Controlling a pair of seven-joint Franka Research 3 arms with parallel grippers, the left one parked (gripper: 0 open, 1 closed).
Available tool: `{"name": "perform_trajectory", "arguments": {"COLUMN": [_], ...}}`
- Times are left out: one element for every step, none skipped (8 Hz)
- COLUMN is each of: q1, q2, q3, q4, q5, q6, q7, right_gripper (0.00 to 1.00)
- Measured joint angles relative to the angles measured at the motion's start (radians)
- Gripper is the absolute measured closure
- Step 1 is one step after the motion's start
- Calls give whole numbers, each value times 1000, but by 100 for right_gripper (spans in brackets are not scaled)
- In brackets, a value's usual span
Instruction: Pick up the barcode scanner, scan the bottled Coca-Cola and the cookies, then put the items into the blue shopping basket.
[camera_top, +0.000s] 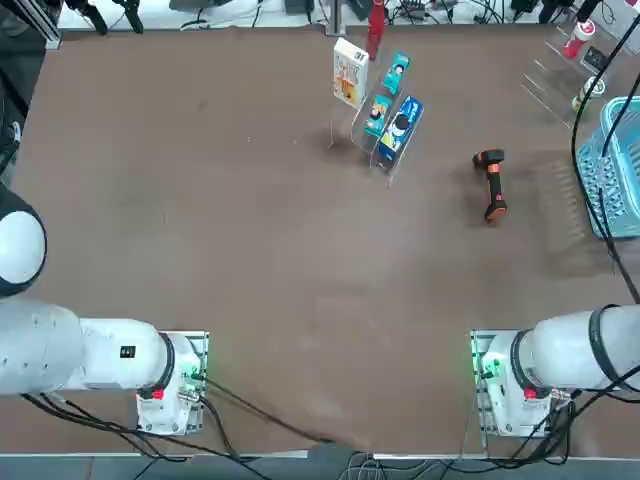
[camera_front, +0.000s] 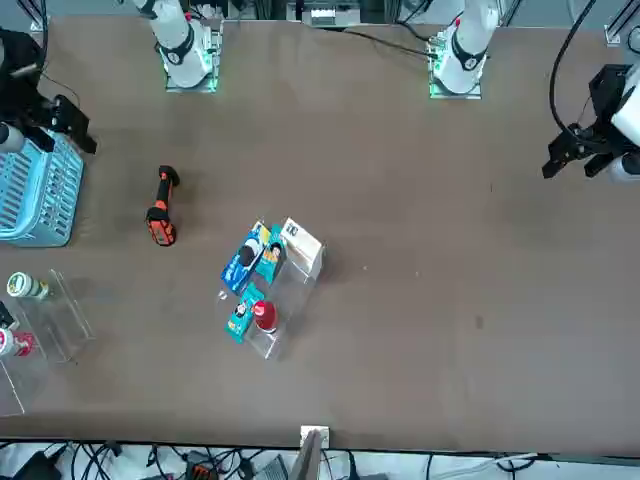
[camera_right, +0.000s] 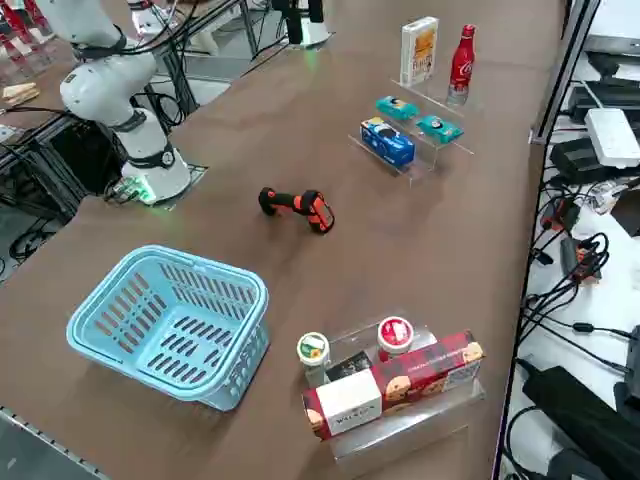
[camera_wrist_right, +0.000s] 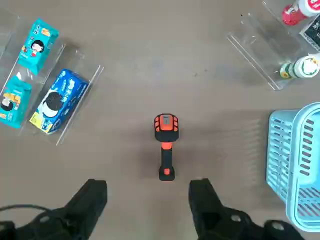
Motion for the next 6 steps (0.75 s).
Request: {"name": "perform_trajectory", "arguments": {"q1": [0,0,0,0,0,0], "q2": [0,-1,-1,-1,-2,-10], "q3": [0,0,0,0,0,1], "q4": [0,0,0,-5,-26,-74], "q5": [0,0,0,0,0,0], "q6": [0,-1,-4,-11,-14,3], "q7": [0,0,0,0,16,51], "right_gripper": [0,0,0,0,0,0]}}
